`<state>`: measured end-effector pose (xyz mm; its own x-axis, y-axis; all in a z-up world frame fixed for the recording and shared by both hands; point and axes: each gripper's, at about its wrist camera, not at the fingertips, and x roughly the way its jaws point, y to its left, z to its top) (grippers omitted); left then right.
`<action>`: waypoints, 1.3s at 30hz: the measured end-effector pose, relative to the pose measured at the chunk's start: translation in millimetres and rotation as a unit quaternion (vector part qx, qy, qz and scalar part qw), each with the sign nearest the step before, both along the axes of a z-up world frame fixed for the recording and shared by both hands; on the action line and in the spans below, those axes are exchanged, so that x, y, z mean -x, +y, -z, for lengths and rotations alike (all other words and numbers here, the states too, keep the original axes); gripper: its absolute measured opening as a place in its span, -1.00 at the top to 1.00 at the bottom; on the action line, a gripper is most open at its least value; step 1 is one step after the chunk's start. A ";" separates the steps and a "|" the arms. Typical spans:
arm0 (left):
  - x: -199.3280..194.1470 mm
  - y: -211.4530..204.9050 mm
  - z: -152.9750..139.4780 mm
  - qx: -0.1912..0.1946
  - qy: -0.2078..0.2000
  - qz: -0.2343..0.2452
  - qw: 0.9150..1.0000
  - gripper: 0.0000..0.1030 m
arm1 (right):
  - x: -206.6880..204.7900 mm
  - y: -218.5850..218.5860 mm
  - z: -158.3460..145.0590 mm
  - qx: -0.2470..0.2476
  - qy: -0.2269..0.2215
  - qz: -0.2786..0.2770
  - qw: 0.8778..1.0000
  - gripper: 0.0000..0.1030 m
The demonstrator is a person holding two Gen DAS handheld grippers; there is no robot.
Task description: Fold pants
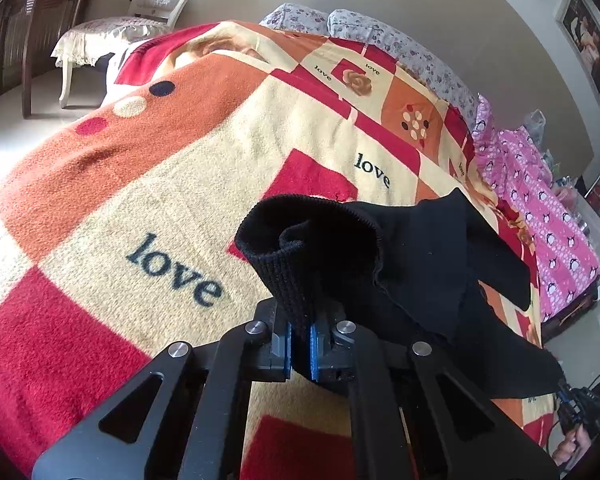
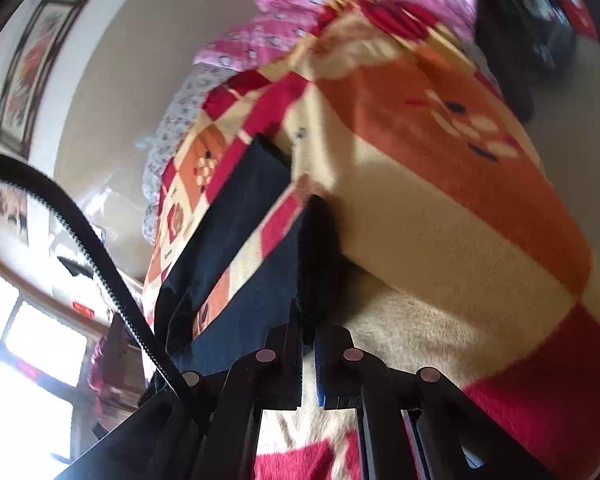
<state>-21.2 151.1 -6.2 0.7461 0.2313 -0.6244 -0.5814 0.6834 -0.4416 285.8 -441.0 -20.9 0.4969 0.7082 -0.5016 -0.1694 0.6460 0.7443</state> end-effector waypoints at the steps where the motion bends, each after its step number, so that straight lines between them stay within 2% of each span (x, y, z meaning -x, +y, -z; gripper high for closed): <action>1: 5.4 -1.6 -1.7 0.002 -0.002 0.000 1.000 0.91 | 6.3 -2.1 -10.7 0.007 -0.014 -0.007 1.000 0.93; 4: 32.0 -4.4 -7.0 0.012 -0.014 -0.008 1.000 0.91 | 20.1 -10.8 -26.7 0.010 -0.015 -0.024 1.000 0.93; 8: 73.9 -5.3 -16.2 0.027 -0.031 -0.021 0.999 0.91 | 31.4 -19.3 -25.6 -0.002 0.014 -0.047 0.999 0.93; 12: 88.0 -3.3 -7.1 0.011 -0.001 -0.030 0.999 0.89 | 48.9 -24.2 -12.1 -0.002 0.036 -0.070 0.997 0.93; 13: 88.3 0.5 0.4 0.016 0.014 -0.039 0.999 0.79 | 49.1 -22.3 -3.4 0.012 0.044 -0.075 0.996 0.93; 14: 89.5 5.4 5.6 0.024 0.024 -0.048 0.998 0.78 | 48.7 -23.4 2.9 0.035 0.052 -0.060 0.996 0.93; 15: 92.4 9.0 7.6 0.023 0.028 -0.054 0.998 0.63 | 48.6 -26.9 7.1 0.075 0.055 -0.033 0.995 0.93; 16: 96.5 9.9 5.9 0.014 0.029 -0.065 0.997 0.49 | 49.2 -32.2 5.7 0.105 0.039 -0.005 0.994 0.93; 17: 101.4 10.9 1.4 -0.003 0.038 -0.088 0.995 0.46 | 50.8 -37.0 1.6 0.113 0.025 0.018 0.993 0.91; 19: 109.7 12.3 -10.2 -0.042 0.053 -0.130 0.989 0.46 | 55.1 -40.2 -18.2 0.170 -0.020 0.075 0.982 0.85; 20: 113.7 10.1 -18.9 -0.061 0.052 -0.145 0.986 0.46 | 57.7 -38.5 -25.0 0.175 -0.040 0.080 0.981 0.85; 21: 116.4 9.4 -25.2 -0.073 0.043 -0.145 0.986 0.47 | 62.1 -29.1 -38.6 0.182 -0.082 0.081 0.977 0.85; 23: 110.7 -9.2 -39.7 -0.092 0.016 -0.103 0.990 0.47 | 70.6 -0.6 -56.0 0.190 -0.147 0.054 0.969 0.82; 25: 88.5 -41.3 -49.4 -0.099 -0.004 -0.013 0.995 0.46 | 79.8 40.2 -64.1 0.202 -0.197 0.002 0.959 0.65; 26: 74.3 -59.9 -50.3 -0.095 -0.010 0.043 0.995 0.46 | 85.1 69.7 -63.7 0.213 -0.218 -0.037 0.952 0.61; 27: 59.8 -78.7 -48.8 -0.085 -0.015 0.096 0.992 0.46 | 88.1 85.3 -61.4 0.217 -0.227 -0.061 0.947 0.56; 29: 33.9 -110.4 -42.8 -0.061 -0.020 0.178 0.982 0.46 | 102.5 141.1 -47.7 0.235 -0.251 -0.135 0.929 0.56; 31: 10.7 -130.8 -34.2 -0.028 -0.019 0.235 0.971 0.46 | 113.9 174.8 -34.1 0.257 -0.277 -0.169 0.910 0.56; 32: 1.0 -135.6 -28.3 -0.012 -0.018 0.250 0.968 0.46 | 120.7 192.5 -26.8 0.266 -0.296 -0.191 0.897 0.56; 34: -19.0 -131.6 -14.5 0.007 0.013 0.238 0.971 0.46 | 129.0 213.9 -11.8 0.287 -0.316 -0.215 0.878 0.56; 35: -27.9 -122.4 -5.7 0.022 0.039 0.217 0.975 0.46 | 126.4 220.5 -3.3 0.298 -0.308 -0.227 0.875 0.56; 36: -34.8 -110.5 1.0 0.047 0.047 0.205 0.976 0.54 | 124.3 225.0 3.3 0.307 -0.297 -0.236 0.873 0.56; 37: -37.5 -99.0 0.5 0.072 0.038 0.197 0.977 0.53 | 121.9 227.4 6.5 0.309 -0.291 -0.241 0.873 0.49; 38: -44.1 -89.3 -1.9 0.088 0.050 0.187 0.977 0.53 | 118.5 228.2 8.2 0.307 -0.284 -0.242 0.875 0.41; 39: -52.0 -80.0 -9.7 0.074 0.073 0.167 0.980 0.53 | 116.1 226.4 9.1 0.305 -0.280 -0.242 0.877 0.25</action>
<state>30.8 71.1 3.5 0.6642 -0.1122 -0.7391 -0.4007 0.7812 -0.4787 169.7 -214.6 -30.0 0.5016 0.5885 -0.6341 -0.7626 0.6468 -0.0029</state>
